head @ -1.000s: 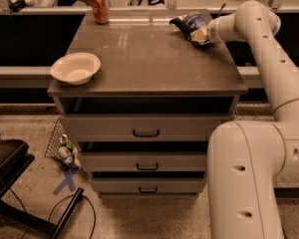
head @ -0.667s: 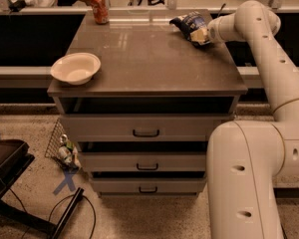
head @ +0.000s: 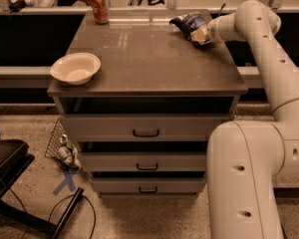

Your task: Move blue chip bag near paper bowl

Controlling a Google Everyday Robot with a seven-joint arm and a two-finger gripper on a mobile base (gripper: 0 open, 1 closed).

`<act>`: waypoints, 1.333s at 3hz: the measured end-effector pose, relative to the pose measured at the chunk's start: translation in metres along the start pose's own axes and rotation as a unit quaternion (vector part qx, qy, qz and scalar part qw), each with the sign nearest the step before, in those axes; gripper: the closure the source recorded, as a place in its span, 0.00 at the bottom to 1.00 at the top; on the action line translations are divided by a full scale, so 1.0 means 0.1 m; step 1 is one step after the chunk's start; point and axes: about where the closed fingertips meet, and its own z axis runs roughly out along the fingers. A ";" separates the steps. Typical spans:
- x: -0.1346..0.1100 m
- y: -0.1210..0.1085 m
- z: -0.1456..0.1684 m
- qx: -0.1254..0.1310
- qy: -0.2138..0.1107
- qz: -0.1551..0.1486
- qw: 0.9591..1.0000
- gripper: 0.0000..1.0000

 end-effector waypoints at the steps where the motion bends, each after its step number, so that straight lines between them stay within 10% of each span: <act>1: 0.00 0.00 0.00 0.000 0.000 0.000 1.000 1.00; 4: 0.00 0.00 0.00 0.000 0.000 0.000 1.000 1.00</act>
Offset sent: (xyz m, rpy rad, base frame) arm -0.0978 0.0583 0.2160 -0.3590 -0.1301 0.0844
